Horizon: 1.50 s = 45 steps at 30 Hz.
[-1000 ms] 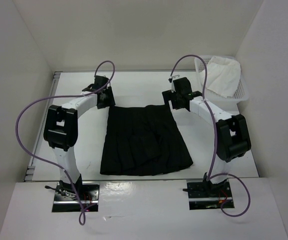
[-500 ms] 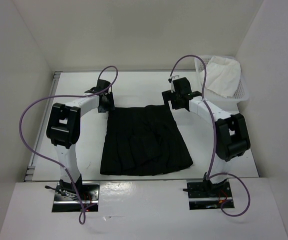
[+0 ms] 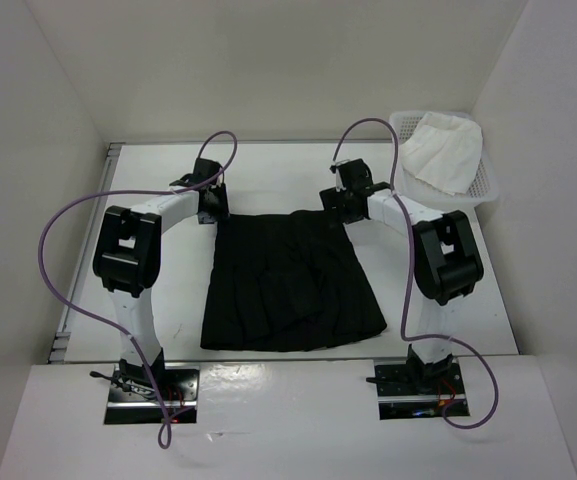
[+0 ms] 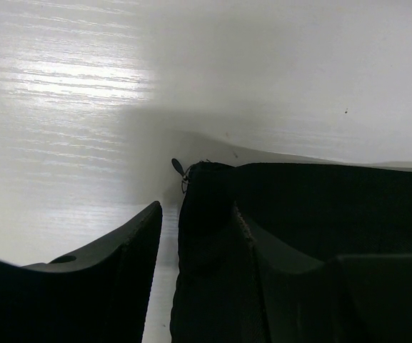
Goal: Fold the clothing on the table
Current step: Flatten the skirt out
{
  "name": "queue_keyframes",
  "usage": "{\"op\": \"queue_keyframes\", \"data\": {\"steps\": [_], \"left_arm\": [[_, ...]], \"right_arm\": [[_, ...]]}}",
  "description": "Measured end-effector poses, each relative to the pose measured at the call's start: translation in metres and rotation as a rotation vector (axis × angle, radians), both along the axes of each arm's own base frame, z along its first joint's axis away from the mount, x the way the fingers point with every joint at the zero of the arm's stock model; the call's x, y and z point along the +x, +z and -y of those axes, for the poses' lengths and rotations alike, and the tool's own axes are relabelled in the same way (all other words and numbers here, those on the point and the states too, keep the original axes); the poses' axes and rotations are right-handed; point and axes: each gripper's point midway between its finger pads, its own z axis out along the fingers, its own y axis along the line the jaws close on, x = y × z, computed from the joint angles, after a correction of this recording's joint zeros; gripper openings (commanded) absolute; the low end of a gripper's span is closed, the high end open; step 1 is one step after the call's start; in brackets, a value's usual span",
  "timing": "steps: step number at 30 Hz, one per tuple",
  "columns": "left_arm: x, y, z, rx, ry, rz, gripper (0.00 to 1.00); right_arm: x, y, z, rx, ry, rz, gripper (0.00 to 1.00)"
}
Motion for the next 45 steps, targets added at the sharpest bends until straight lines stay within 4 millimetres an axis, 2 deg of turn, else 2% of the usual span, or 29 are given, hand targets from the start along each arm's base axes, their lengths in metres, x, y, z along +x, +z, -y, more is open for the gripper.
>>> {"op": "queue_keyframes", "data": {"steps": [6,14,18,22,27,32,36,45], "left_arm": [[-0.002,-0.002,0.001,-0.001,-0.004,-0.004,0.49],[-0.003,-0.004,0.002,-0.002,-0.007,-0.006,0.49],[-0.004,-0.004,0.002,-0.002,-0.007,-0.008,0.48],[-0.004,-0.005,0.002,-0.002,-0.007,-0.009,0.48],[-0.005,-0.006,0.002,-0.001,-0.010,-0.009,0.47],[-0.005,-0.006,0.002,-0.001,-0.011,-0.009,0.47],[-0.005,-0.007,0.002,0.000,-0.011,-0.009,0.47],[-0.005,-0.007,0.002,0.000,-0.011,-0.007,0.43]], "right_arm": [[0.019,0.003,-0.011,0.015,0.011,0.022,0.85],[0.013,-0.021,-0.027,-0.003,0.046,-0.024,0.78],[0.013,-0.028,-0.026,-0.011,0.046,-0.036,0.77],[0.017,-0.025,-0.026,-0.014,0.046,-0.022,0.77],[0.032,-0.019,-0.026,-0.004,0.038,0.010,0.76],[0.044,-0.027,-0.017,-0.005,0.016,0.007,0.72],[0.052,-0.026,-0.012,-0.001,0.008,0.016,0.72],[0.056,-0.028,-0.012,0.012,0.014,0.012,0.71]]}}
